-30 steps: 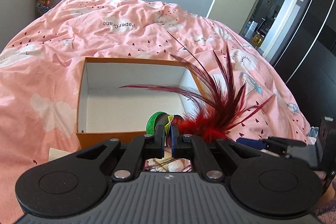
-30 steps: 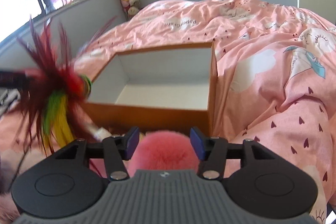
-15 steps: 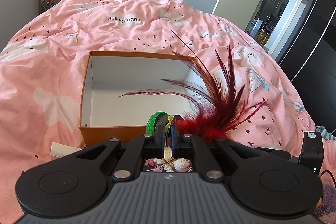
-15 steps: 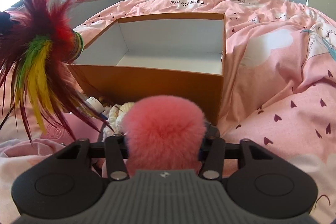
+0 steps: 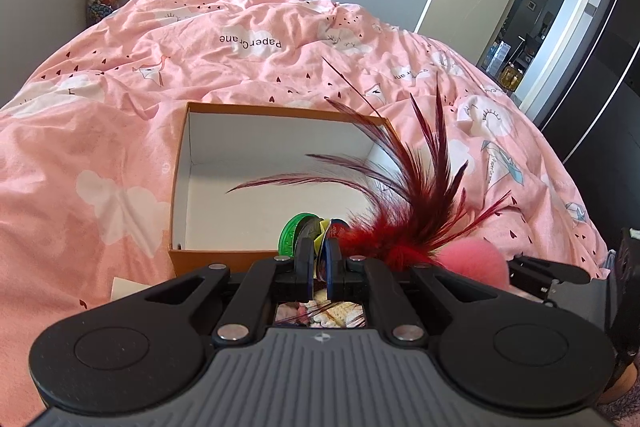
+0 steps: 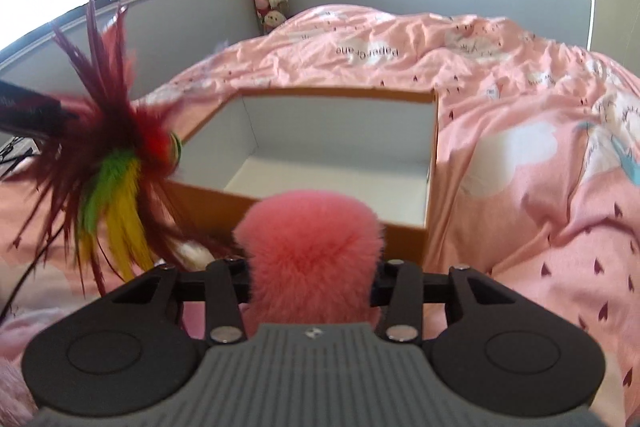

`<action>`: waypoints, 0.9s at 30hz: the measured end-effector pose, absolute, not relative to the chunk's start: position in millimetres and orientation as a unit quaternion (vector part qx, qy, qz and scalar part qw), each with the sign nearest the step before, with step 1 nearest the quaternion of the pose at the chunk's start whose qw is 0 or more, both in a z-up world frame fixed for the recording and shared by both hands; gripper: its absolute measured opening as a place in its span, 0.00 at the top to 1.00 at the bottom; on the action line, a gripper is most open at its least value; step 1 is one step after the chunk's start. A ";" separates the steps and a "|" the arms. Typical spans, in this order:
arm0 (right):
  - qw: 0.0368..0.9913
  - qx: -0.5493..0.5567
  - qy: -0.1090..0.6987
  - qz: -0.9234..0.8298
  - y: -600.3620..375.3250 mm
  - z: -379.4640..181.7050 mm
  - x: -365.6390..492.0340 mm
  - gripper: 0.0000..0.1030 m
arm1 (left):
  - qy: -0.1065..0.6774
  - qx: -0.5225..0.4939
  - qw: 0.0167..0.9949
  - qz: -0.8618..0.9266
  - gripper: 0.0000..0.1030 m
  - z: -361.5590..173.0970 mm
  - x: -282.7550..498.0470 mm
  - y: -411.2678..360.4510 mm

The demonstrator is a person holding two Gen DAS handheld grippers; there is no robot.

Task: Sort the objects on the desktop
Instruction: 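Lift the feather toy and pompom and carry both over the orange box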

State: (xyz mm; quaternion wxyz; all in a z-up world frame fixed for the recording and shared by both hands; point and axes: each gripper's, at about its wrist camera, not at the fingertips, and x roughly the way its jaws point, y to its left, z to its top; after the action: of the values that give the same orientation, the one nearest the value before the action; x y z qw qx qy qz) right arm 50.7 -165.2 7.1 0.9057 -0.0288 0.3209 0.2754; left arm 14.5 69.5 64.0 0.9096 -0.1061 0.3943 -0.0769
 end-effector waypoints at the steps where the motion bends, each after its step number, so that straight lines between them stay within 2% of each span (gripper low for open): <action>1: 0.908 -0.028 0.313 0.278 -164.3 12.9 52.5 0.56 | 0.393 -0.106 0.910 -0.075 0.94 65.3 14.9 70.6; 12: 0.918 -0.030 0.255 0.303 -142.0 55.8 91.8 0.56 | 0.365 -0.091 0.925 -0.056 0.94 89.7 34.0 83.1; 19: 0.914 -0.012 0.245 0.322 -123.0 71.7 134.8 0.56 | 0.360 -0.110 0.925 -0.045 0.95 95.9 65.4 100.9; 27: 0.904 -0.011 0.286 0.317 -97.6 42.6 168.0 0.56 | 0.442 -0.176 0.879 -0.032 0.95 35.1 101.6 122.8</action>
State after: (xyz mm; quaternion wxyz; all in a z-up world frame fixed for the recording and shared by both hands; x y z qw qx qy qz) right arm 168.0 -97.6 42.6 0.9045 -0.0109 0.2856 0.3166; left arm 101.6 122.8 35.1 0.8791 -0.1757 0.4419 -0.0316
